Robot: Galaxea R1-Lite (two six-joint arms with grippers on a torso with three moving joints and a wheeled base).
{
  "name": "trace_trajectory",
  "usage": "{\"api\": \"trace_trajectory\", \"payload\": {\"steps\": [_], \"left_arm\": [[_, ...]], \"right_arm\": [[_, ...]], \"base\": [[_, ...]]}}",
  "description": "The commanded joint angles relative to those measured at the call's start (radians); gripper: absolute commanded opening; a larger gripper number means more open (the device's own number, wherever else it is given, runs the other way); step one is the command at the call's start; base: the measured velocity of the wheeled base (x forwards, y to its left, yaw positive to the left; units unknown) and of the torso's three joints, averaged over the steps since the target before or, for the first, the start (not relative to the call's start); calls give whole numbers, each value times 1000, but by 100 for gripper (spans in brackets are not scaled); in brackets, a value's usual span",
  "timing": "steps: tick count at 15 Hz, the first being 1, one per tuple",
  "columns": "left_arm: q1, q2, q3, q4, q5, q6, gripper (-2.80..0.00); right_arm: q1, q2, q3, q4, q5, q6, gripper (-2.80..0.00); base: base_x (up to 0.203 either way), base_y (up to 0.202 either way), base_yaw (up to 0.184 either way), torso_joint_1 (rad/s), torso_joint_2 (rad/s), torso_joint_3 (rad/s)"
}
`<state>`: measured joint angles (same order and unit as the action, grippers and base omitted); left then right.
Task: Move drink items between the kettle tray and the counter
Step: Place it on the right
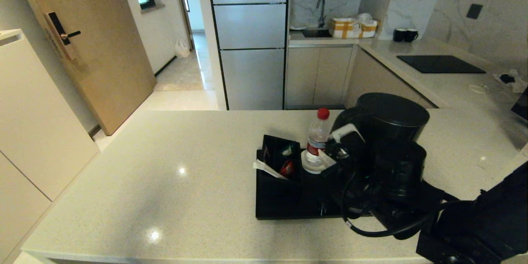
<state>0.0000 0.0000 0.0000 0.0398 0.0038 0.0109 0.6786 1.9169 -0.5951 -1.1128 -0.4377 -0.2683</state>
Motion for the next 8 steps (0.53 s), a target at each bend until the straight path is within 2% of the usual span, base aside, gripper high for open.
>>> {"api": "trace_trajectory", "payload": {"steps": [1, 3, 8], "left_arm": [[0, -2, 0, 0, 1, 0, -280], [0, 0, 0, 0, 1, 0, -280], [0, 0, 0, 0, 1, 0, -280]], "right_arm": [[-51, -65, 3, 15, -2, -2, -280], [-137, -91, 9, 31, -1, -2, -280], [-412, -128, 31, 34, 6, 0, -280]], "base": [[0, 0, 0, 0, 0, 0], [0, 0, 0, 0, 0, 0], [0, 0, 0, 0, 0, 0]]}}
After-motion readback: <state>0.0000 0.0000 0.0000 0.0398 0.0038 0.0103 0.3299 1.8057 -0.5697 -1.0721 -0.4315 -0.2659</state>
